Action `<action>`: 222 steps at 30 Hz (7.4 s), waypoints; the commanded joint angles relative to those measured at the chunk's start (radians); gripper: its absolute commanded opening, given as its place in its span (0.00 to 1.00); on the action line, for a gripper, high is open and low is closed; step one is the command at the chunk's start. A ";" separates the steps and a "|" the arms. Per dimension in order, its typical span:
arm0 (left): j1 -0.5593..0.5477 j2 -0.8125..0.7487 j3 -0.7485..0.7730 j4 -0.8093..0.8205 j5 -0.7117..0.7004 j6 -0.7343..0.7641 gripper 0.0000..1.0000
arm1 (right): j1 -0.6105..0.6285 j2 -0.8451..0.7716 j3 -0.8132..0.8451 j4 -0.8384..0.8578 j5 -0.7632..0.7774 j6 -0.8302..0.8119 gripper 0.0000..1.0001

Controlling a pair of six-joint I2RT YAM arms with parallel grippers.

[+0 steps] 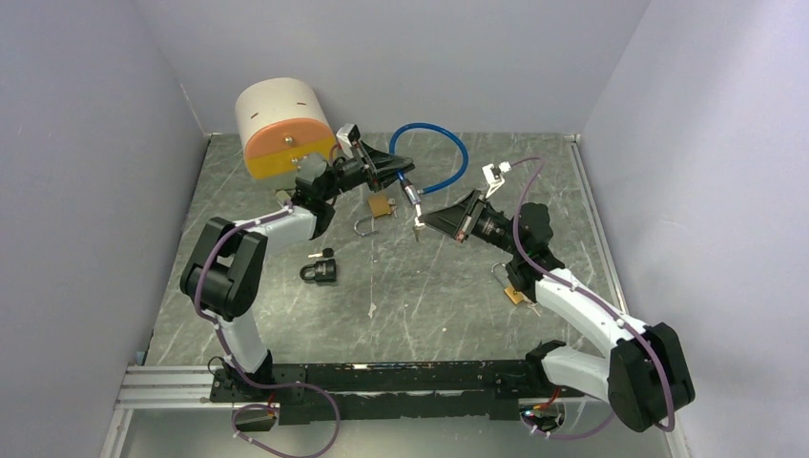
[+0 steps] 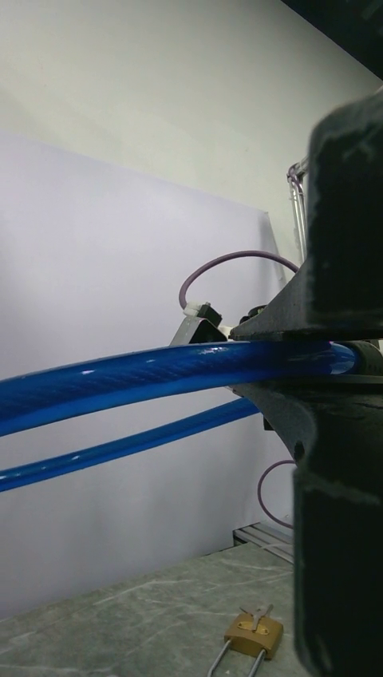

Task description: Unlock with the key

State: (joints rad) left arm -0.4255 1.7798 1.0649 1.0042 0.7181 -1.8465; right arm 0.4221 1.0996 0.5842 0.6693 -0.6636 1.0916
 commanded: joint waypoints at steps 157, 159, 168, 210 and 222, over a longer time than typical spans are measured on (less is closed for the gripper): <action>-0.034 -0.564 0.122 -0.618 -0.483 0.805 0.02 | 0.377 0.124 0.835 -1.089 0.843 -0.721 0.64; -0.036 -0.569 0.133 -0.652 -0.490 0.813 0.03 | 0.410 0.158 0.869 -1.130 0.893 -0.761 0.62; -0.035 -0.580 0.152 -0.789 -0.513 0.786 0.02 | 0.495 0.232 0.940 -1.182 0.928 -0.874 0.59; -0.010 -0.565 0.093 -0.494 -0.275 0.603 0.03 | 0.143 0.127 0.568 -0.545 -0.108 -0.546 0.00; -0.009 -0.564 0.045 -0.327 -0.239 0.620 0.02 | 0.023 0.037 0.353 -0.240 -0.028 -0.111 0.68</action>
State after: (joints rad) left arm -0.4347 1.2369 1.1191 0.4797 0.4404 -1.2163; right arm 0.4946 1.1931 1.0199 0.1822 -0.7326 0.7116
